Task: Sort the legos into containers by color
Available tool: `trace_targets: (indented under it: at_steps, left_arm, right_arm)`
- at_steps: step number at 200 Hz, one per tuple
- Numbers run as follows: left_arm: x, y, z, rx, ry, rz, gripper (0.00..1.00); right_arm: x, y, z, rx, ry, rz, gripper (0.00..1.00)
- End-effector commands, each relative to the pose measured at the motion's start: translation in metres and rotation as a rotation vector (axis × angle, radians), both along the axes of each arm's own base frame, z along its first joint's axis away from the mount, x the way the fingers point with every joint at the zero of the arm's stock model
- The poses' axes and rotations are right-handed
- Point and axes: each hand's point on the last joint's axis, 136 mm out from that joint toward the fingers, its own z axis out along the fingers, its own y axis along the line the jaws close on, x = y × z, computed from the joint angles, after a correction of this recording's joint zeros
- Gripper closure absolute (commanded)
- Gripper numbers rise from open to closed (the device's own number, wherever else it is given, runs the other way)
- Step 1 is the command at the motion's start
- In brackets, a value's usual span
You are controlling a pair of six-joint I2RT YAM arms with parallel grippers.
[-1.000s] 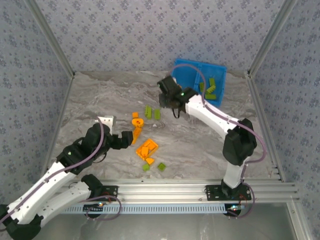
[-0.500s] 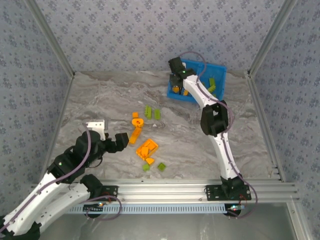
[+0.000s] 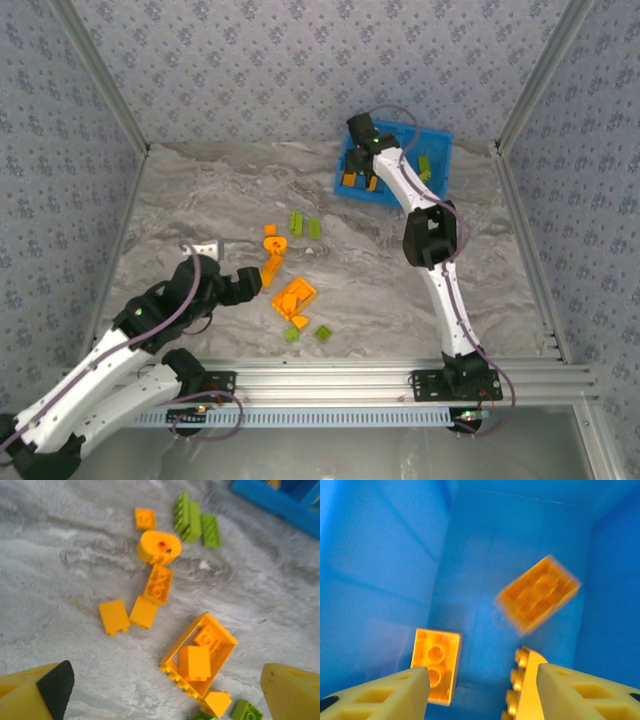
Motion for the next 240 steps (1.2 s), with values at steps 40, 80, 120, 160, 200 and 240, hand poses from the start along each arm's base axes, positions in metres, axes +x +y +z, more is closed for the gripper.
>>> trace_targets:
  at_steps: [40, 80, 120, 160, 200, 240]
  left_arm:
    - [0.07, -0.061, 0.0, 0.072, 0.123, -0.098, 0.11]
    - [0.12, -0.113, -0.007, 0.078, 0.178, -0.17, 0.23]
    - [0.164, -0.147, -0.033, 0.147, 0.231, -0.139, 0.4]
    - [0.201, -0.141, -0.06, 0.351, 0.214, -0.133, 0.58]
    - [0.211, -0.179, -0.088, 0.229, 0.281, -0.186, 0.62]
    - [0.223, -0.176, -0.118, 0.288, 0.325, -0.138, 0.54]
  right_arm:
    - [-0.105, 0.016, 0.128, 0.052, -0.16, 0.076, 0.36]
    - [-0.216, 0.006, 0.146, 0.081, -0.187, 0.142, 0.27]
    - [-0.313, -0.05, 0.125, 0.077, -0.15, 0.048, 0.19]
    - [-0.36, -0.096, 0.122, 0.135, -0.201, -0.057, 0.14]
    - [-0.367, -0.11, 0.128, 0.117, -0.226, -0.08, 0.11]
    - [-0.367, -0.11, 0.128, 0.111, -0.225, -0.075, 0.09]
